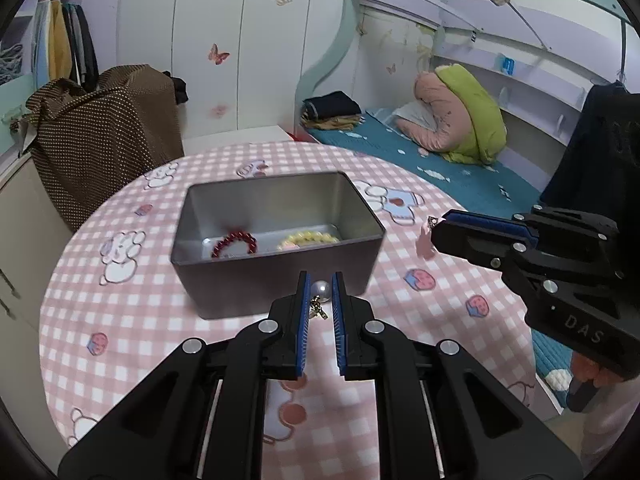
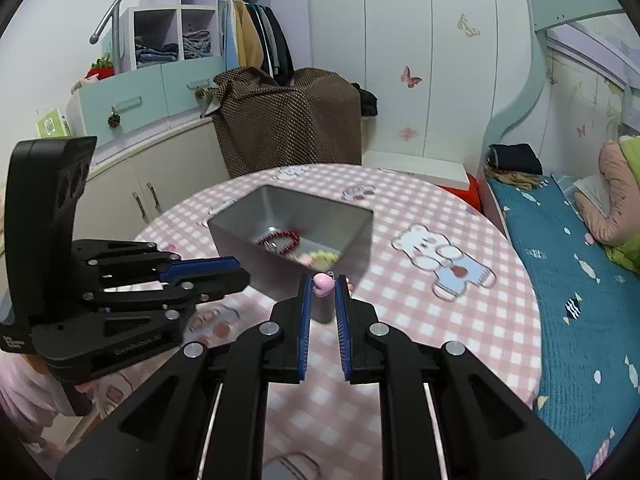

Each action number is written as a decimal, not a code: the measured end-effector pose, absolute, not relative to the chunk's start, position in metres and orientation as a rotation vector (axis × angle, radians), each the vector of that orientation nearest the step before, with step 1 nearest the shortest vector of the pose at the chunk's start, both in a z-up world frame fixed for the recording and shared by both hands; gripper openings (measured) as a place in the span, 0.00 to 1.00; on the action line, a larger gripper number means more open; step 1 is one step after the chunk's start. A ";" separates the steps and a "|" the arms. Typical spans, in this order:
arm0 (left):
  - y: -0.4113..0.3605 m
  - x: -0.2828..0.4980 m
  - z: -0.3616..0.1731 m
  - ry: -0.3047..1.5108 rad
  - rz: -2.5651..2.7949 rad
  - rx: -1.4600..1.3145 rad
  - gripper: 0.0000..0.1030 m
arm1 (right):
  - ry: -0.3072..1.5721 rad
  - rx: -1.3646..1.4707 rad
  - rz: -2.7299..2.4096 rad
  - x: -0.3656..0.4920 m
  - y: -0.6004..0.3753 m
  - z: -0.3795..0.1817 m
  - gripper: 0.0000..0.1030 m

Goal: Organize jewelry
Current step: 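Carry the charm and earring into the grey box and open both grippers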

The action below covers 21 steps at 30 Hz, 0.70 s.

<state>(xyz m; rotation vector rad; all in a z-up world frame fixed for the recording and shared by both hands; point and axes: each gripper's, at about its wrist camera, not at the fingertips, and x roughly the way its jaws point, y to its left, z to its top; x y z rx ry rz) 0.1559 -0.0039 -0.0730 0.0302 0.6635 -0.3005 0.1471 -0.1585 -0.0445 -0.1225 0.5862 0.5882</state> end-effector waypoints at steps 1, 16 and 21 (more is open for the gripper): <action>-0.002 0.157 -0.071 0.658 -0.296 0.029 0.11 | 0.583 -0.121 0.593 0.148 -0.156 -0.043 0.11; 0.034 0.202 -0.056 0.573 -0.229 -0.043 0.11 | 0.583 -0.059 0.646 0.171 -0.127 -0.033 0.11; 0.031 0.217 -0.064 0.587 -0.229 -0.063 0.11 | 0.601 -0.056 0.636 0.180 -0.125 -0.035 0.11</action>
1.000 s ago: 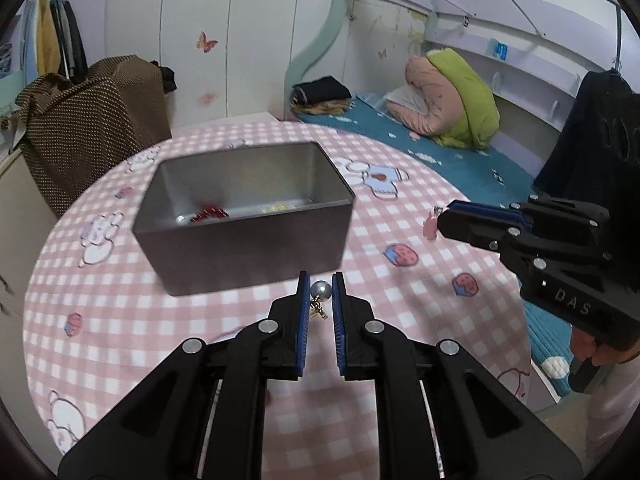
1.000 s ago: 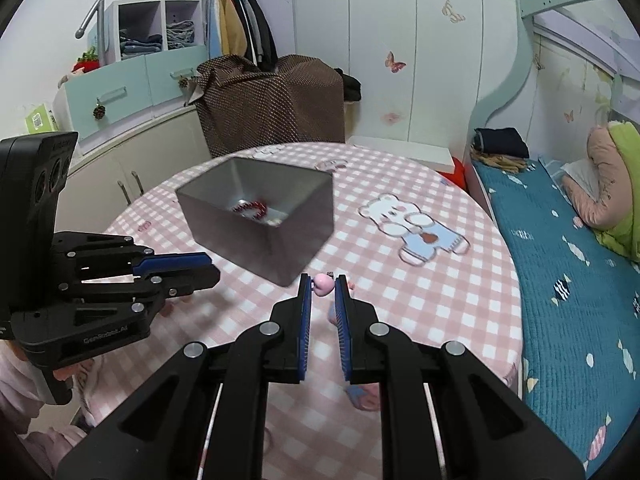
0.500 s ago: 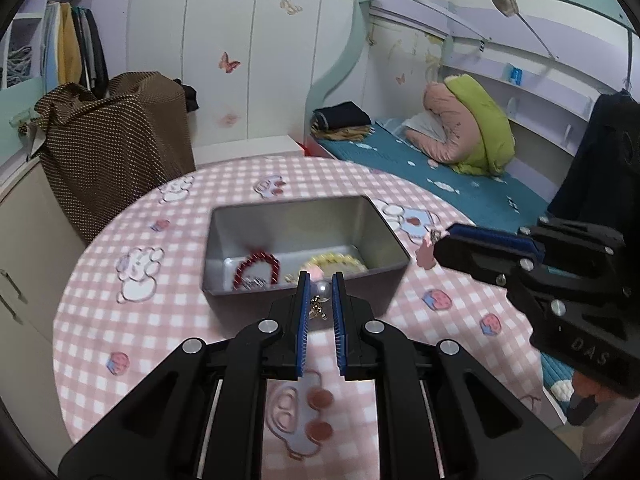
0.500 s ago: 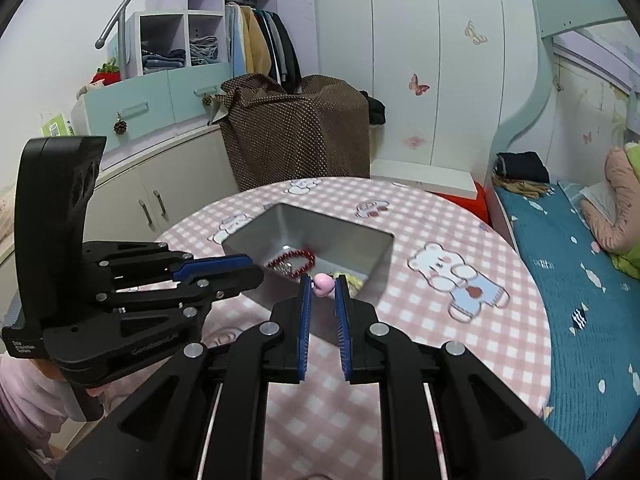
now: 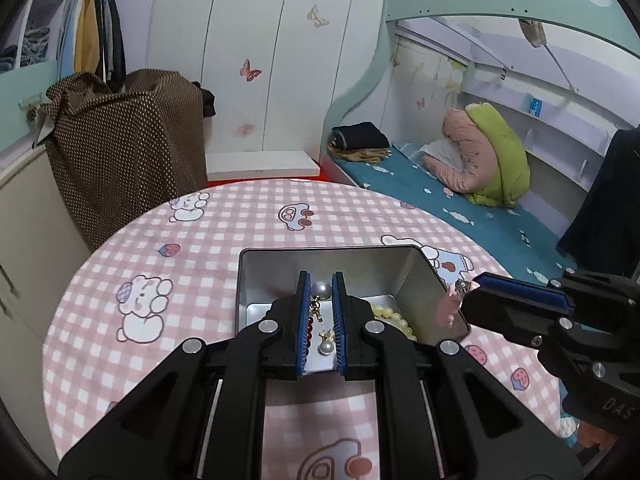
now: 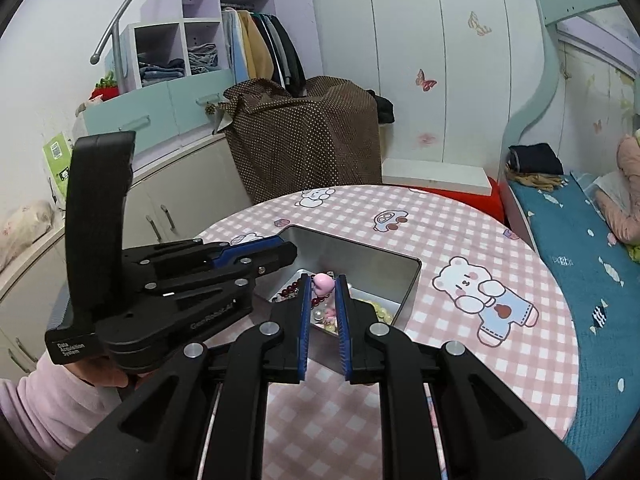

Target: Organize jewelry

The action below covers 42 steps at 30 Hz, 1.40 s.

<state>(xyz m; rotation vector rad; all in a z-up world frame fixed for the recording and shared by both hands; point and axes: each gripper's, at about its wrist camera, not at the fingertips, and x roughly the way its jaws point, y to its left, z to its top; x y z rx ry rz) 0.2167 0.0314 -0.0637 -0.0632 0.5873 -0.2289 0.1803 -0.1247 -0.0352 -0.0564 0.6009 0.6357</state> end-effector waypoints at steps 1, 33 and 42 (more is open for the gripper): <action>0.031 0.219 -0.065 0.589 -0.229 -0.062 0.11 | 0.607 -0.055 0.629 0.183 -0.125 -0.036 0.11; 0.056 0.228 -0.076 0.577 -0.124 -0.096 0.69 | 0.583 -0.031 0.555 0.213 -0.114 -0.042 0.64; 0.046 0.218 -0.070 0.555 -0.125 -0.047 0.79 | 0.562 -0.017 0.526 0.207 -0.119 -0.039 0.72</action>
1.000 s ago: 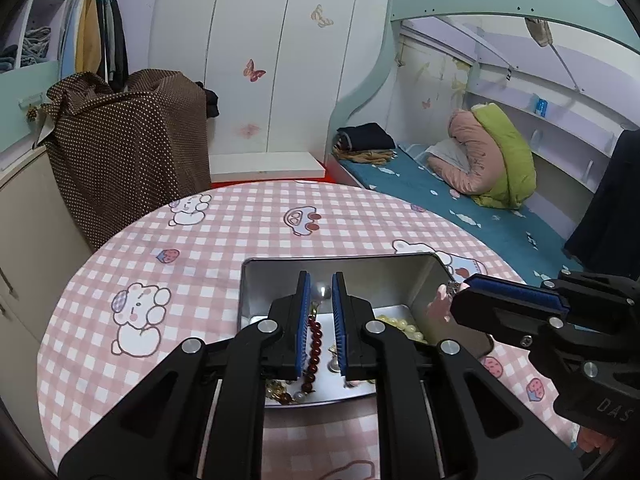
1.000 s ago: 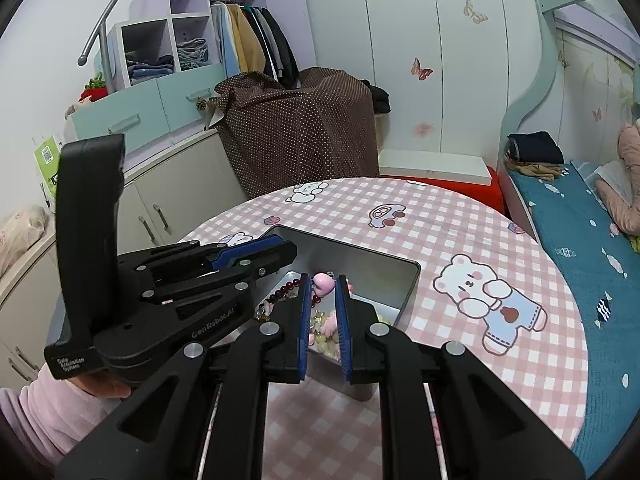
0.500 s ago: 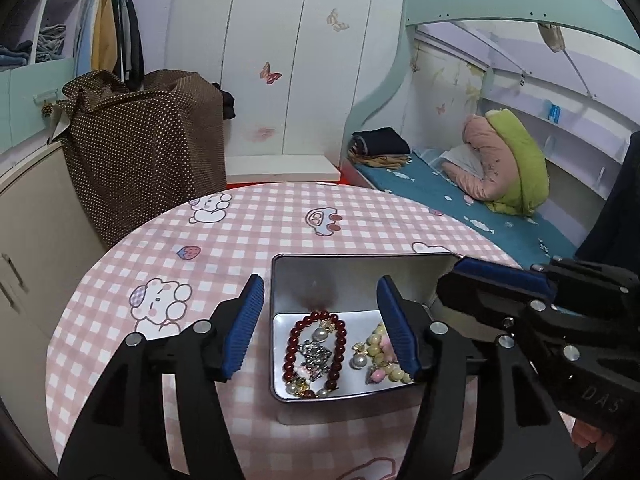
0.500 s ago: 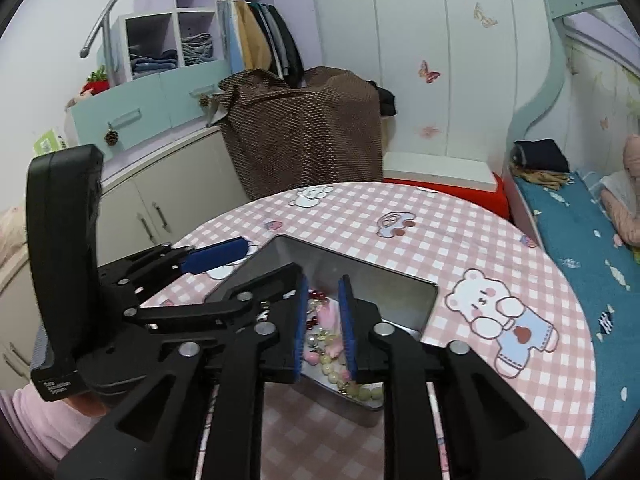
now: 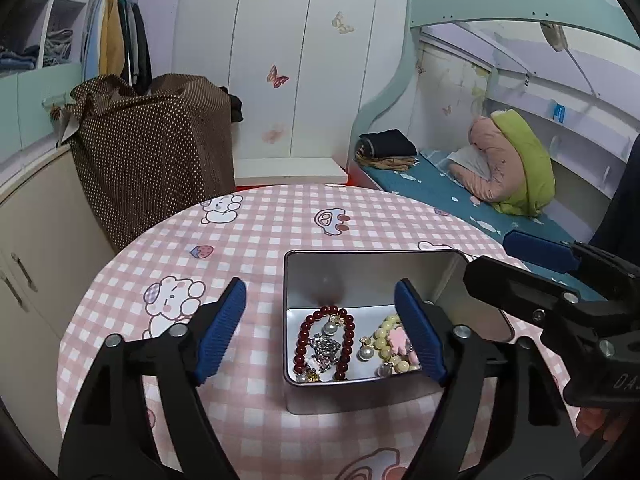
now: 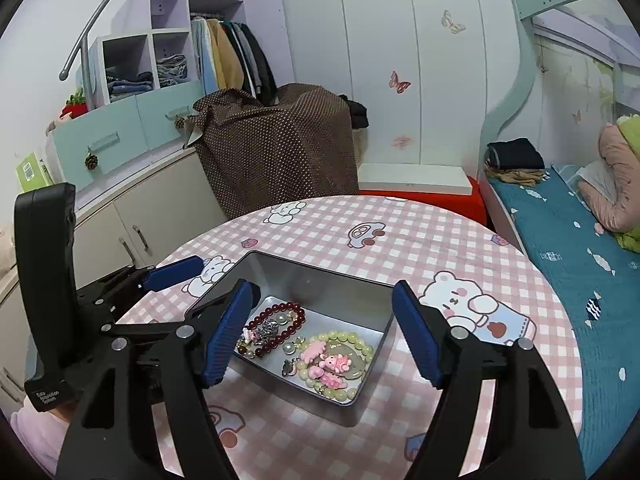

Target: Organize jewelry

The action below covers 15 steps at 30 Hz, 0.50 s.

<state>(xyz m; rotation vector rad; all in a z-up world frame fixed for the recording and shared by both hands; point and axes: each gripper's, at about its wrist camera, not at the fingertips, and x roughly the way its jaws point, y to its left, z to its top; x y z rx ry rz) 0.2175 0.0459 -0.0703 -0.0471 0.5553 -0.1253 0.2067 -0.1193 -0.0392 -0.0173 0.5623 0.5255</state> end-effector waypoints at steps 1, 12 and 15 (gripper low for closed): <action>0.045 0.216 -0.070 0.555 -0.125 -0.044 0.80 | 0.553 -0.014 0.509 0.205 -0.121 -0.039 0.74; 0.038 0.191 -0.068 0.500 -0.054 -0.011 0.86 | 0.431 0.065 0.378 0.176 -0.137 -0.046 0.75; 0.035 0.181 -0.066 0.470 -0.043 -0.005 0.86 | 0.377 0.063 0.338 0.164 -0.140 -0.044 0.75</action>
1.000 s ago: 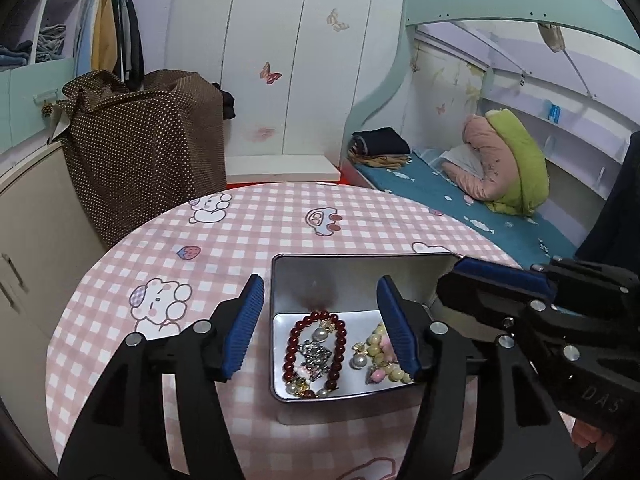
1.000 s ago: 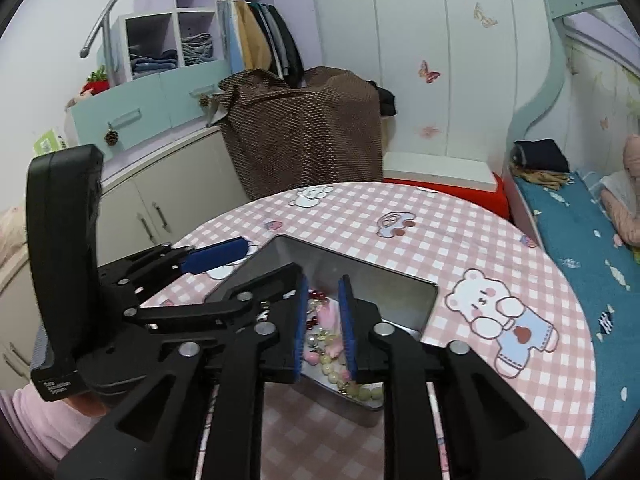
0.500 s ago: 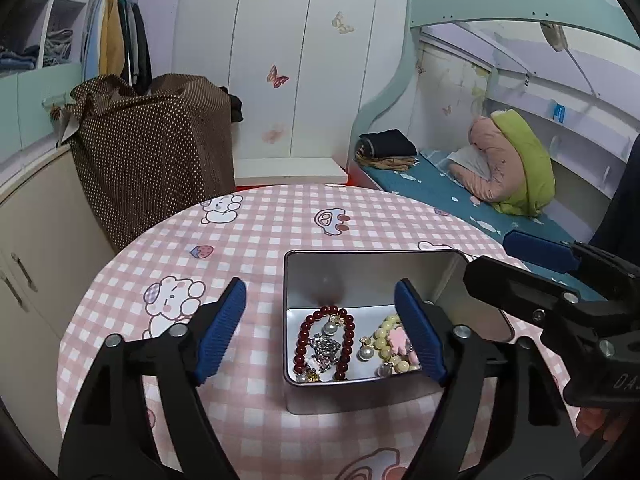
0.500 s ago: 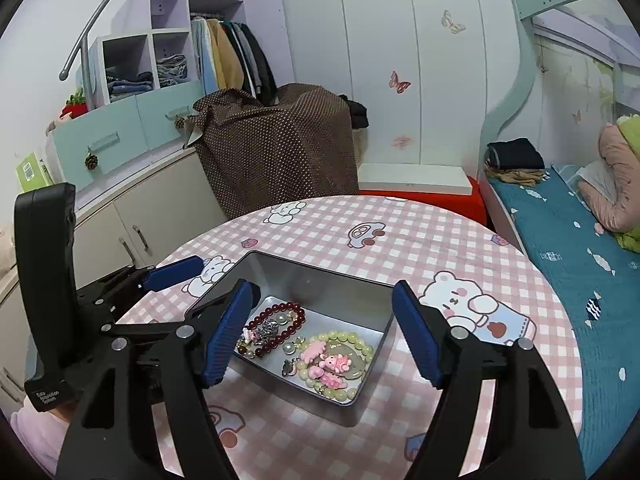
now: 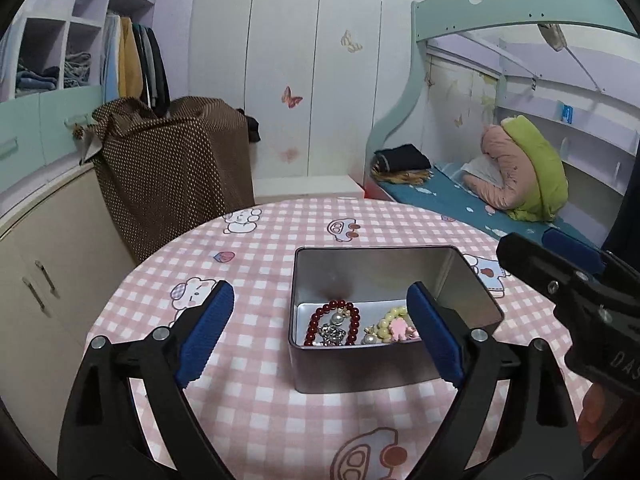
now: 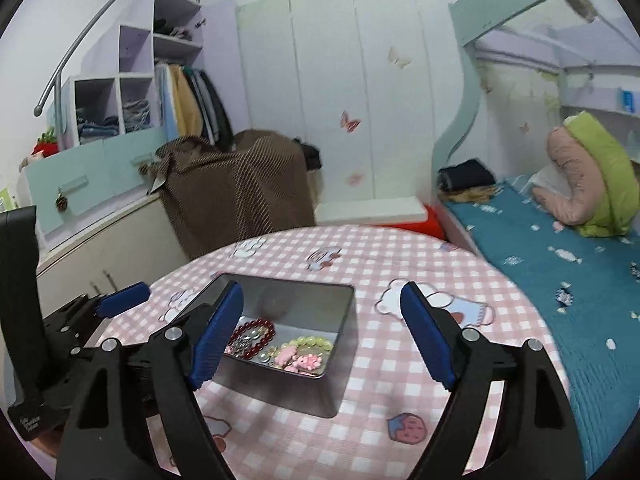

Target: Organize jewelry

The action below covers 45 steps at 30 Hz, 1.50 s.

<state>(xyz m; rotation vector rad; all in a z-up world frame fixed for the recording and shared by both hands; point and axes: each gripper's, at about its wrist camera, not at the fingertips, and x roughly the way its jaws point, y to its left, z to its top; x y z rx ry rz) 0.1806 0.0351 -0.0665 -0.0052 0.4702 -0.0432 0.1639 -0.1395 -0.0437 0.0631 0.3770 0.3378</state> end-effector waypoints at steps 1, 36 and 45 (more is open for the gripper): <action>0.035 0.178 -0.066 0.461 -0.039 -0.006 0.86 | 0.365 0.064 0.332 0.161 -0.140 -0.043 0.75; 0.017 0.116 -0.054 0.210 0.028 0.018 0.89 | 0.084 0.039 0.146 0.099 -0.145 -0.049 0.78; 0.015 0.108 -0.054 0.180 0.046 0.016 0.89 | 0.053 0.060 0.108 0.091 -0.150 -0.049 0.79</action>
